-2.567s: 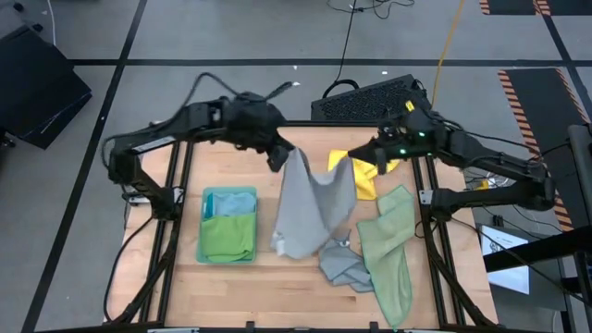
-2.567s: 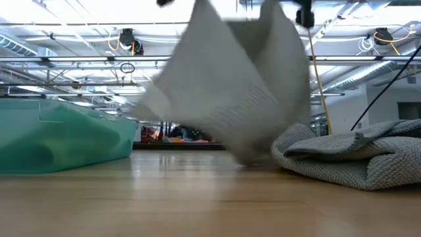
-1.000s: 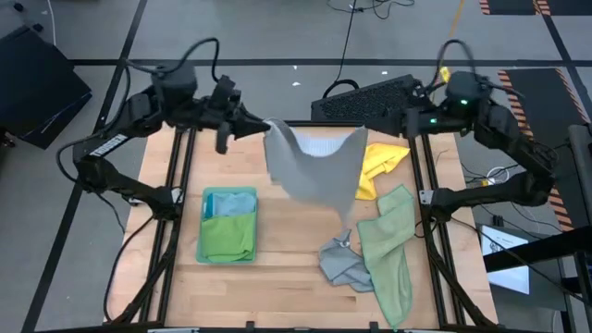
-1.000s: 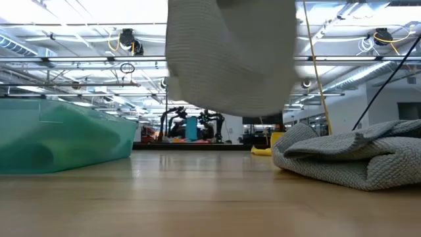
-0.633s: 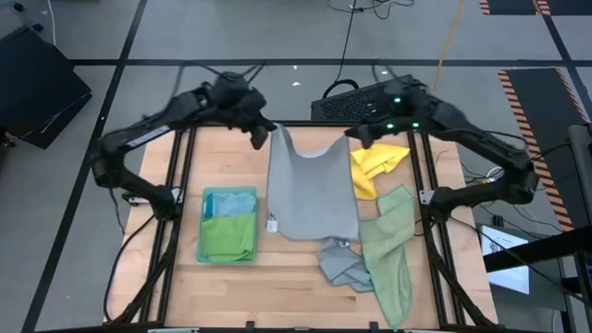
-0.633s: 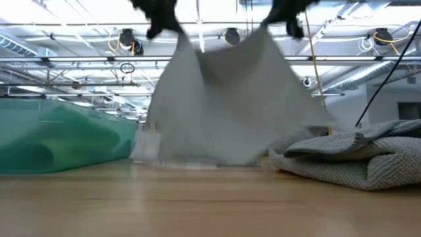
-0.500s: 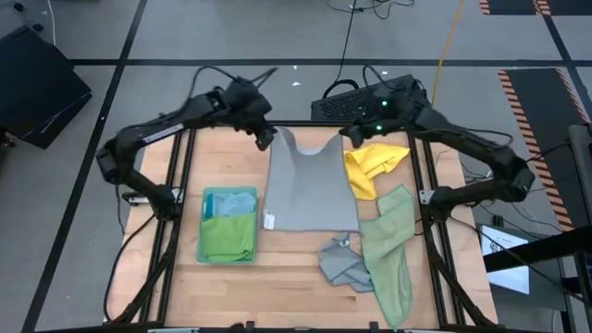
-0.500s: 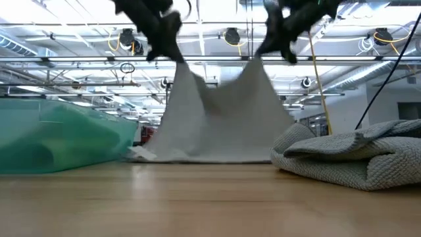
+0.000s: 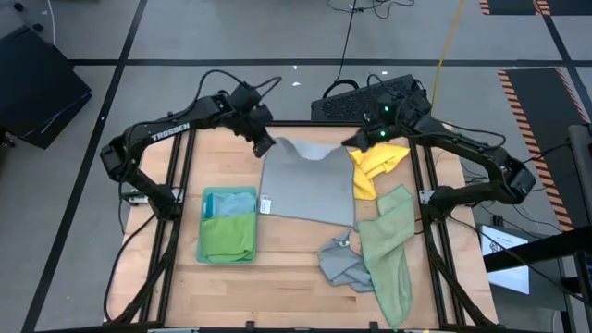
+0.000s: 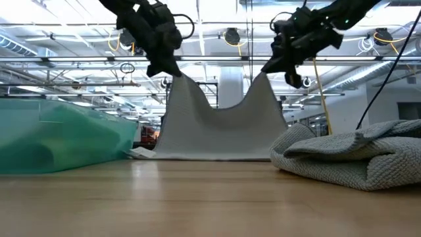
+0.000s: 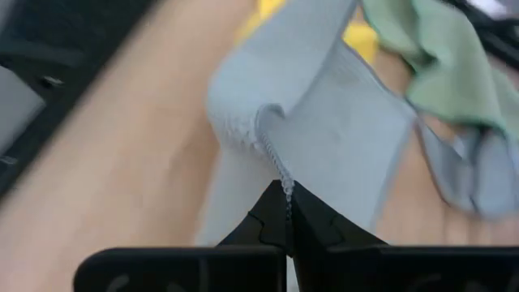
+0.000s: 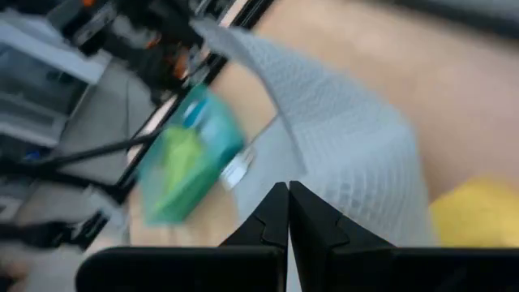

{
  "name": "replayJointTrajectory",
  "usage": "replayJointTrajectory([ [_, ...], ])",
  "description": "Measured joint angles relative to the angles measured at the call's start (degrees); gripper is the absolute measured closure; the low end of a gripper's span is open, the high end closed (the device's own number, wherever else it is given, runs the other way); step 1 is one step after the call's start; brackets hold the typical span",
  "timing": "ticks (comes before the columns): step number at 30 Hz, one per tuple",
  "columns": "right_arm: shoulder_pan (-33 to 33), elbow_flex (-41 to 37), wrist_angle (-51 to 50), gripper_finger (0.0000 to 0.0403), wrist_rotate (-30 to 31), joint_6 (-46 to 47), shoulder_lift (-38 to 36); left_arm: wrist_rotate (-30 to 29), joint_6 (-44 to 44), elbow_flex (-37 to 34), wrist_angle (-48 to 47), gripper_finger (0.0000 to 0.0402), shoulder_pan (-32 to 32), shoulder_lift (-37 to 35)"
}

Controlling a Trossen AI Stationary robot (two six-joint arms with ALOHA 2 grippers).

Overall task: Fold microfiber towels
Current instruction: Fold the top gray microfiber cloth

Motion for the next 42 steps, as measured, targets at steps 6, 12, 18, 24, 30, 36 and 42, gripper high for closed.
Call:
replayJointTrajectory([
  [6,2.8,-2.5,-9.5,0.0403,-0.3,-0.9,-5.0,1.0,5.0,-0.6,-6.4,0.0399,-3.8,0.0],
  [12,5.7,-8.7,-9.8,0.0403,-1.7,1.2,-8.3,2.3,1.3,-4.1,-5.1,0.0397,-8.2,0.0],
  [18,8.4,-13.0,-9.4,0.0403,-1.5,1.7,-8.9,-0.1,-0.6,-9.3,-4.9,0.0397,-12.6,0.0],
  [24,12.2,-15.6,-9.2,0.0403,-1.5,1.9,-8.9,-2.5,0.1,-12.1,-4.7,0.0396,-13.3,0.0],
  [30,15.8,-19.5,-5.8,0.0403,0.8,4.7,-8.9,-2.6,2.4,-14.3,-3.0,0.0396,-13.0,0.0],
  [36,19.0,-23.7,-0.1,0.0403,4.7,9.5,-8.9,-2.6,2.3,-16.0,1.5,0.0398,-13.3,0.0],
  [42,22.6,-25.7,0.7,0.0403,4.8,12.7,-8.9,-2.6,3.1,-16.2,2.0,0.0397,-13.4,0.0],
])
